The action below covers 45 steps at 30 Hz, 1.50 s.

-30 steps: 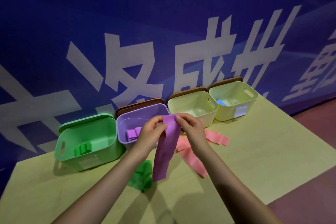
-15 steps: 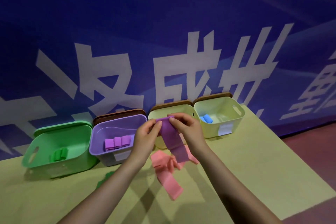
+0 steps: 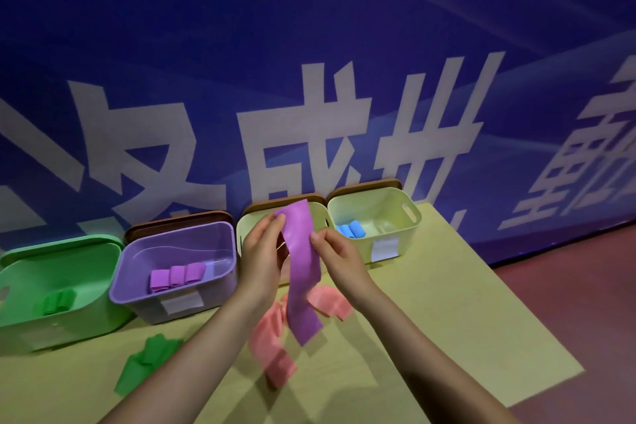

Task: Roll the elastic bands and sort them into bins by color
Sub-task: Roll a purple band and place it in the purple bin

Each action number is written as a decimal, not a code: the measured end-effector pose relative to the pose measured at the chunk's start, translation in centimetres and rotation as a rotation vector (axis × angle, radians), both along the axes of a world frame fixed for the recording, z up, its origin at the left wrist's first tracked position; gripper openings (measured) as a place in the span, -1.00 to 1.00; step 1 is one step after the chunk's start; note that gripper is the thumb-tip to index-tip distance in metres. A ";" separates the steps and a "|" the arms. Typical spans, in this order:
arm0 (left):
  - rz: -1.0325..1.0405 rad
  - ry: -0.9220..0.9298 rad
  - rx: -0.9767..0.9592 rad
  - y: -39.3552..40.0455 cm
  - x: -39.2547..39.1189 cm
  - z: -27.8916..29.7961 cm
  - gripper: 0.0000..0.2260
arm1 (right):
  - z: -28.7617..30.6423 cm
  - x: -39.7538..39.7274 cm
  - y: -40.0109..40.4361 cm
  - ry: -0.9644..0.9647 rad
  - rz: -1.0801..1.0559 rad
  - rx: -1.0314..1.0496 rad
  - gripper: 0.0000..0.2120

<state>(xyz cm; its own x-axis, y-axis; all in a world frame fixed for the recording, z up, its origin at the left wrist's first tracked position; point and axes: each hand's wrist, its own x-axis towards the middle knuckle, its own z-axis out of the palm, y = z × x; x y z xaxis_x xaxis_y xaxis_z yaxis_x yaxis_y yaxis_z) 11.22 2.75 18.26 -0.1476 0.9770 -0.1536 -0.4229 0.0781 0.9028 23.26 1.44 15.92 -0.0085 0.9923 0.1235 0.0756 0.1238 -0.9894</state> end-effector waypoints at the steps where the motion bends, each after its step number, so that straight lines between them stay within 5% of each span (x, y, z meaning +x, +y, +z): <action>1: -0.018 -0.043 -0.005 -0.2 0.6 0.0 -0.85 | 0.0 0.4 -0.1 -0.004 -0.018 0.011 -0.70; 14: -0.124 -0.044 -0.010 -0.2 2.9 0.5 -0.86 | 0.2 3.1 -0.3 -0.048 0.008 0.006 -0.80; 24: -0.176 0.035 0.042 0.3 1.5 0.8 -0.81 | 1.6 1.8 0.8 0.010 0.077 0.011 -0.63; 29: -0.085 0.047 0.015 1.4 0.2 0.9 -0.81 | 2.1 0.8 1.1 0.055 0.267 -0.130 -0.85; 33: -0.046 -0.003 -0.048 2.4 -0.8 0.2 -0.80 | 1.6 0.8 0.8 0.038 0.346 -0.219 -0.81; 41: 0.144 -0.154 -0.080 5.7 -4.2 0.2 -0.87 | -1.4 2.9 -0.2 -0.095 0.330 -0.338 -0.68; 45: 0.210 -0.091 -0.103 6.4 -5.4 -1.0 -0.89 | -2.2 3.6 -0.4 -0.047 0.249 -0.337 -0.81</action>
<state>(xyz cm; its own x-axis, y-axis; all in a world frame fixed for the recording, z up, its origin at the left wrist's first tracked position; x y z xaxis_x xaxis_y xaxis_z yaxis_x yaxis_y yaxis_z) 5.79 9.18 17.26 -0.3264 0.9050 -0.2729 -0.5186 0.0699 0.8522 26.86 1.03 13.77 -0.2514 0.9441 -0.2135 0.1298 -0.1857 -0.9740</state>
